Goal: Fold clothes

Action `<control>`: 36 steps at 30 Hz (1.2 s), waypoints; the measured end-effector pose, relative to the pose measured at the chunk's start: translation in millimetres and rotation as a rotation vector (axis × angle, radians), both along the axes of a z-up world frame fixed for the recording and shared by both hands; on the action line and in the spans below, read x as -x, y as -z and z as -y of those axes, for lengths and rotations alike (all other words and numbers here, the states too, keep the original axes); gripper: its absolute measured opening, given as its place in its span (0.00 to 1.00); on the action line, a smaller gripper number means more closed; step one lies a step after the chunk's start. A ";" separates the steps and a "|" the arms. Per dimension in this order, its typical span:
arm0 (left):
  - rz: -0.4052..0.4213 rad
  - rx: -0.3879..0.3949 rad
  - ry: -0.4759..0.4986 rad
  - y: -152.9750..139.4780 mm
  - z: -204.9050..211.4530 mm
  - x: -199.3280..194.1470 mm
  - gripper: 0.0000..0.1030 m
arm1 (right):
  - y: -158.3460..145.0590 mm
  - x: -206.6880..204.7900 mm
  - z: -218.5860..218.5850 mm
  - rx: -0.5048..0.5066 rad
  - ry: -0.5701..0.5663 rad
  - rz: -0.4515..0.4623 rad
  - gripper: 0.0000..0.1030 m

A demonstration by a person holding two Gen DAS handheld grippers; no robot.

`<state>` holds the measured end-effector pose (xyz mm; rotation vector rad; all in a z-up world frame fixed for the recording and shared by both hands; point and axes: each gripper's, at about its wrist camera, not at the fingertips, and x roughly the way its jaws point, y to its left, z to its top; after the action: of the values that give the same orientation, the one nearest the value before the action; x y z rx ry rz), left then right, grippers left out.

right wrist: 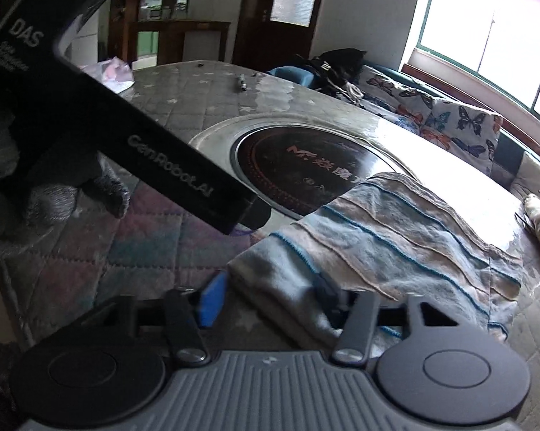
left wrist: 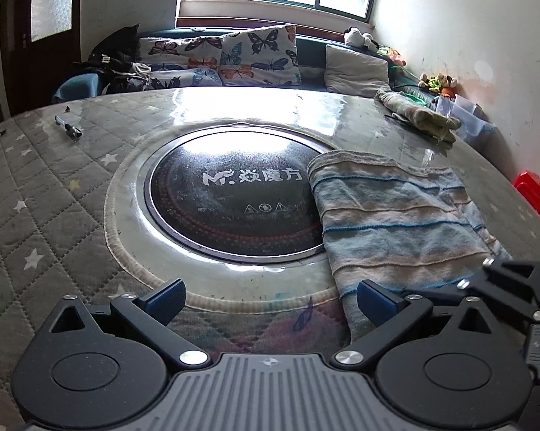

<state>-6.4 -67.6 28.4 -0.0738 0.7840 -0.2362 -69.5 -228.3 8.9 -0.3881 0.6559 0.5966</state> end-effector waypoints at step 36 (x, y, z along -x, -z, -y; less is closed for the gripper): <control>-0.176 0.273 0.078 11.3 30.1 -49.7 0.18 | -41.6 -36.6 144.0 -0.412 0.307 -0.052 0.39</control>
<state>43.3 -97.7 17.1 -0.3255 0.9268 -0.4144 -32.9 -372.3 50.6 0.1126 0.6097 0.4345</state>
